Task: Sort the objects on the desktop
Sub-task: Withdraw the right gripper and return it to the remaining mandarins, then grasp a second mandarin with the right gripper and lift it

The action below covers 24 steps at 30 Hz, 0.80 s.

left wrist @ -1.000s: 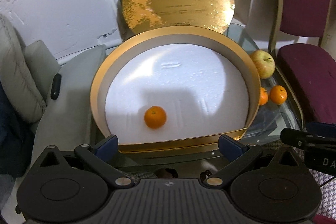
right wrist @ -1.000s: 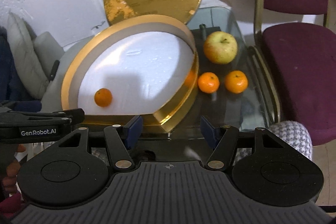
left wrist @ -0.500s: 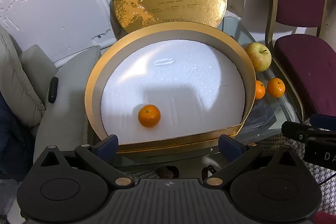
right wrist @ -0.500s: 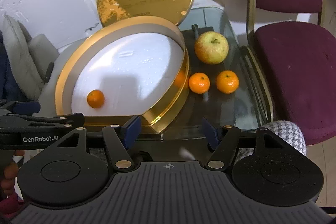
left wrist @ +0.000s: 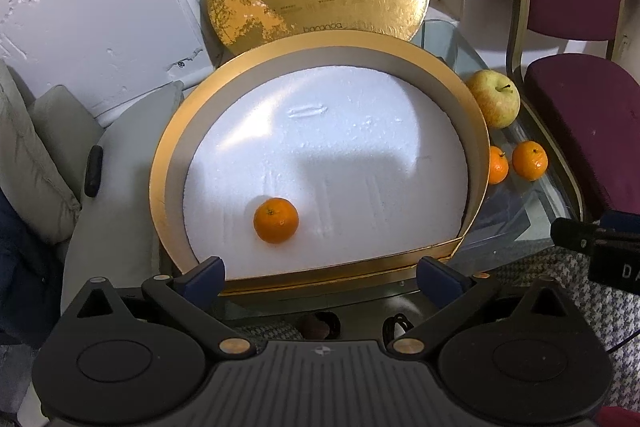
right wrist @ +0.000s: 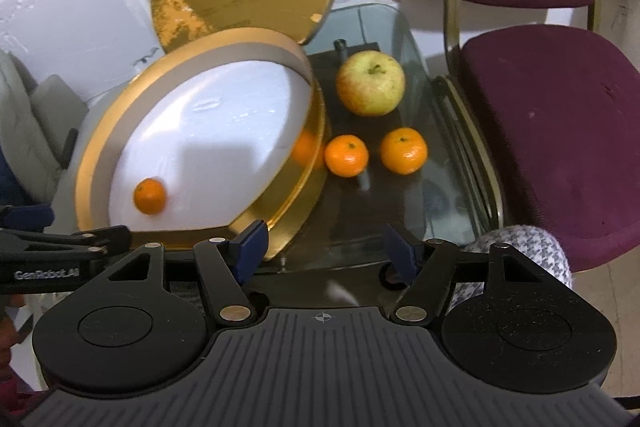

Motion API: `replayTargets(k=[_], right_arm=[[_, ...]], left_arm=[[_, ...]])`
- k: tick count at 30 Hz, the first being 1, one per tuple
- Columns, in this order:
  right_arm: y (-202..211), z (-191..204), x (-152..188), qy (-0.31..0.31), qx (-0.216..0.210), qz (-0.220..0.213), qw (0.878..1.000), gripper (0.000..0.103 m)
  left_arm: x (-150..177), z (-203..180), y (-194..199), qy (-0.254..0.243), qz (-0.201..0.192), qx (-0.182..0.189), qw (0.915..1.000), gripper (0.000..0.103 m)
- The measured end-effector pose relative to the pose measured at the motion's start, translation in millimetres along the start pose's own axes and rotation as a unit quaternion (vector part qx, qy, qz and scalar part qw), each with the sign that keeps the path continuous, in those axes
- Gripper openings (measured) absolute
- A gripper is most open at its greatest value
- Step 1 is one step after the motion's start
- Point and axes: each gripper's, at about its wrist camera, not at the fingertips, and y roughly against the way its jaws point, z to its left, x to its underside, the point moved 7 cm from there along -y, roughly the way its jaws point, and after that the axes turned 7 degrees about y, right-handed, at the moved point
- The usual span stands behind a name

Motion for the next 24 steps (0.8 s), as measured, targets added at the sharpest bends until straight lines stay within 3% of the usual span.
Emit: replayTargets(k=[12, 24], right_arm=[[-49, -48, -26, -0.025, 0.027, -0.008, 0.999, 0.069], [-116, -85, -44, -0.051, 0.040, 0.020, 0.998, 0.065]], left_arm=[[-7, -1, -21, -0.001, 0.020, -0.012, 0.9997, 0.102], [-6, 8, -39, 0.012, 0.045, -0.023, 0.9986, 0.102]])
